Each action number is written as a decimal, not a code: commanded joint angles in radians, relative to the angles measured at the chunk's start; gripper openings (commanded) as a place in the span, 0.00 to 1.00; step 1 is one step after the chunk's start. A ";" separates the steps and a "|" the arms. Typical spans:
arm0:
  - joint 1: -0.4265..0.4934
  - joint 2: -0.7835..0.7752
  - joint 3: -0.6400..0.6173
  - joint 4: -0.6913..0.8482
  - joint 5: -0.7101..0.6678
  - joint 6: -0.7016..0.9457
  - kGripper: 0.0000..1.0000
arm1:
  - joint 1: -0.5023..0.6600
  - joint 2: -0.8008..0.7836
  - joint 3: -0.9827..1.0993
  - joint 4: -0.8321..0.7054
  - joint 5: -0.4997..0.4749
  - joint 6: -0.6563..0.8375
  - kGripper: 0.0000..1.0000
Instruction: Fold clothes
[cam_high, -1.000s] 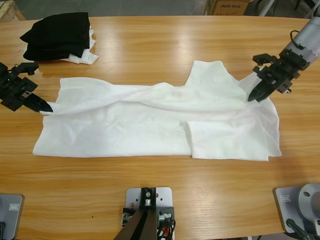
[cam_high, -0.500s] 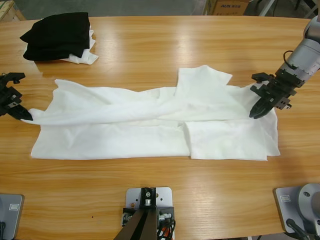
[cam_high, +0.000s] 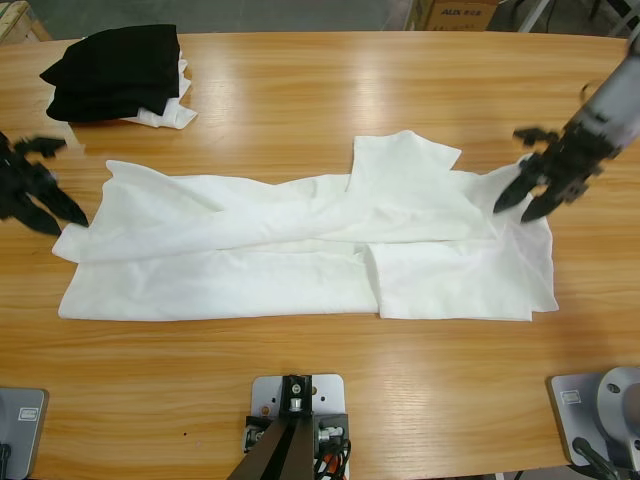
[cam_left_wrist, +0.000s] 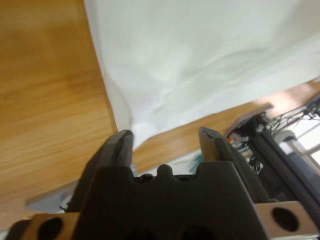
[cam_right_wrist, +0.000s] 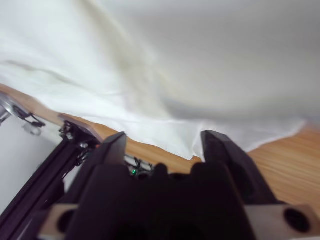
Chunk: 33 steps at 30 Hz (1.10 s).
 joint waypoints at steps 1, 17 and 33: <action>-0.189 -0.233 -0.007 -0.136 0.056 -0.011 0.98 | 0.011 -0.058 -0.082 -0.116 0.154 0.007 0.99; -0.298 -0.257 0.278 -0.485 0.116 -0.126 0.98 | 0.000 0.197 -0.058 -0.347 0.166 0.141 0.85; -0.299 -0.256 0.286 -0.485 0.123 -0.126 0.98 | 0.000 0.234 -0.058 -0.415 0.196 0.059 0.00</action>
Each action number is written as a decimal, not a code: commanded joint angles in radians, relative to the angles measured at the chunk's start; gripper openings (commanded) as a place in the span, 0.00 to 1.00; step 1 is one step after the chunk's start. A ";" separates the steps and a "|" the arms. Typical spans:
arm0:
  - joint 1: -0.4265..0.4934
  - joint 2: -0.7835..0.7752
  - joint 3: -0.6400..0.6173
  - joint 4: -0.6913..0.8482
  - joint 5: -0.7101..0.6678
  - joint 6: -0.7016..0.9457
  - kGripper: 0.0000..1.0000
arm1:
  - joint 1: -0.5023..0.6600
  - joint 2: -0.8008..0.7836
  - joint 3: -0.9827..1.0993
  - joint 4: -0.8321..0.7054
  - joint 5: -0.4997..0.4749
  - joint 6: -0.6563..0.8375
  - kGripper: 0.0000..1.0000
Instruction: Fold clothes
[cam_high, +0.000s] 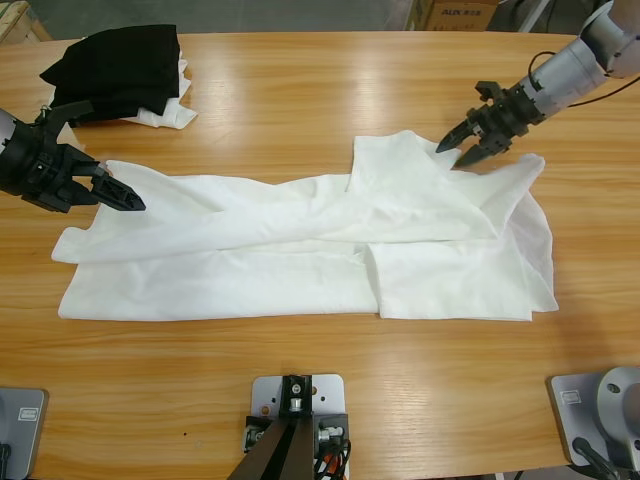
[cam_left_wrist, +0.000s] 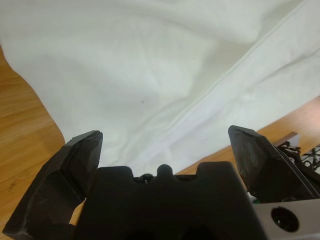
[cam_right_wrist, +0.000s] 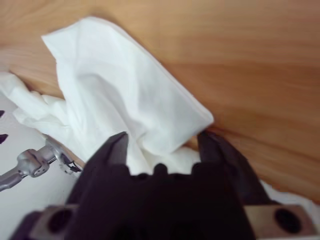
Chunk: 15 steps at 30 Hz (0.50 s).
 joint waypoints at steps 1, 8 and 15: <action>-0.012 0.007 0.040 -0.013 0.012 -0.009 0.98 | 0.000 0.037 0.022 -0.039 0.016 -0.101 0.00; -0.015 0.012 0.050 -0.021 0.010 -0.010 0.98 | 0.003 -0.115 0.026 -0.076 0.080 -0.211 0.00; -0.021 0.018 0.067 -0.050 0.006 -0.017 0.98 | 0.070 -0.360 0.062 -0.057 0.162 -0.211 0.00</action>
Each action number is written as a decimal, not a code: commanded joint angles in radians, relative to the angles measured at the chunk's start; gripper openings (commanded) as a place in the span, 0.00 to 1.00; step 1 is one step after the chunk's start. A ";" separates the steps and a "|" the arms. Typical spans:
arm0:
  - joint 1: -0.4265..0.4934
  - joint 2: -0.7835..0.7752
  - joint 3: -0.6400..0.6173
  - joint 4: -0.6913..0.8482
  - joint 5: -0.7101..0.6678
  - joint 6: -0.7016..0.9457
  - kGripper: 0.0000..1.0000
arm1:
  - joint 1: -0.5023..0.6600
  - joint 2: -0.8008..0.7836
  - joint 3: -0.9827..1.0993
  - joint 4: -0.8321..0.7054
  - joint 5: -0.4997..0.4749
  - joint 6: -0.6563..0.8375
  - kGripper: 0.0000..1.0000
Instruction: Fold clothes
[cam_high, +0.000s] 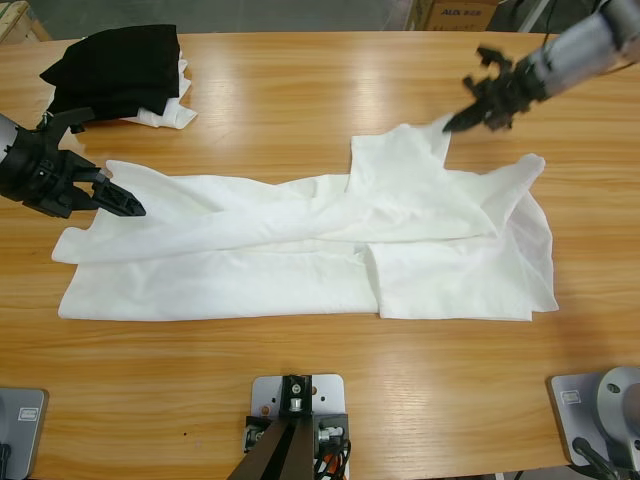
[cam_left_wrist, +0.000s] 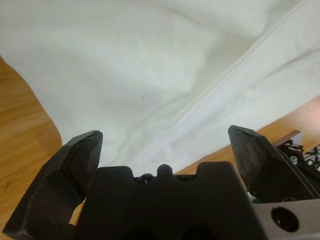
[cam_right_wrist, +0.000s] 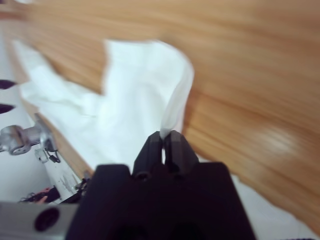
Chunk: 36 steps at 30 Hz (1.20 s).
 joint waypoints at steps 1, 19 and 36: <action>-0.018 0.018 0.044 -0.038 0.006 -0.015 0.98 | 0.076 -0.276 0.081 0.017 0.075 -0.007 0.00; -0.030 0.010 0.054 -0.042 0.003 -0.018 0.98 | 0.125 -0.713 0.373 0.333 -0.014 0.231 0.00; -0.031 -0.022 0.082 -0.042 0.003 -0.018 0.98 | 0.260 -0.863 0.452 0.603 -0.064 0.368 0.00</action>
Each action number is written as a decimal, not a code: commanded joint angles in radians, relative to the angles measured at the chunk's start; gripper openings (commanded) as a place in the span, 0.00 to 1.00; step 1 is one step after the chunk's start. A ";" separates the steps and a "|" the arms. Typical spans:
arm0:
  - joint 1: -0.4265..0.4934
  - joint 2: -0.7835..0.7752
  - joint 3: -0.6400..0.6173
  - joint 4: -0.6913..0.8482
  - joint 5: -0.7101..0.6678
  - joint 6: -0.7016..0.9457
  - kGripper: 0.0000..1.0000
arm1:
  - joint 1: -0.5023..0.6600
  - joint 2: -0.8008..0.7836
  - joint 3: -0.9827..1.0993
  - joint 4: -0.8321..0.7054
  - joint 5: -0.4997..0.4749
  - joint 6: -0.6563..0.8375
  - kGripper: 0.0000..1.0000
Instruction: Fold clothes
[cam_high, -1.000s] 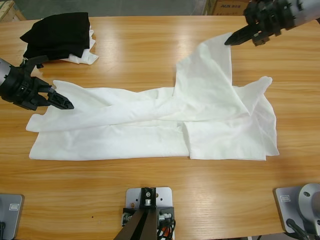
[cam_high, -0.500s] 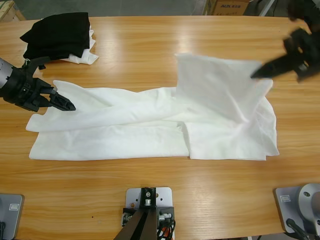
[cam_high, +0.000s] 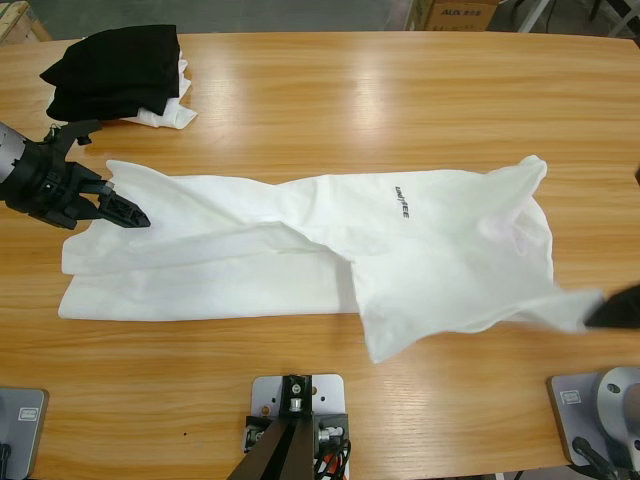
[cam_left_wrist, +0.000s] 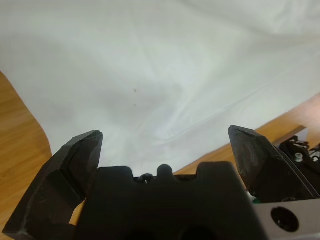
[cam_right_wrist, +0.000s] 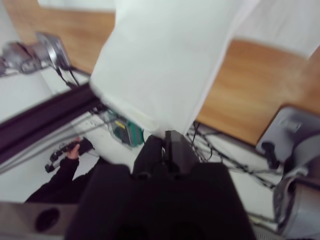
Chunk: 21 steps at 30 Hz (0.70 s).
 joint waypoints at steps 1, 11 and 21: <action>-0.009 -0.021 0.042 -0.013 0.003 -0.011 0.98 | 0.066 -0.107 0.027 0.095 -0.014 0.104 0.00; 0.048 -0.028 -0.052 -0.071 0.016 -0.146 0.98 | -0.014 -0.221 0.033 0.113 -0.037 0.141 0.00; 0.029 0.076 -0.063 -0.177 -0.008 -0.233 0.98 | -0.110 -0.165 -0.045 -0.079 -0.033 0.121 0.00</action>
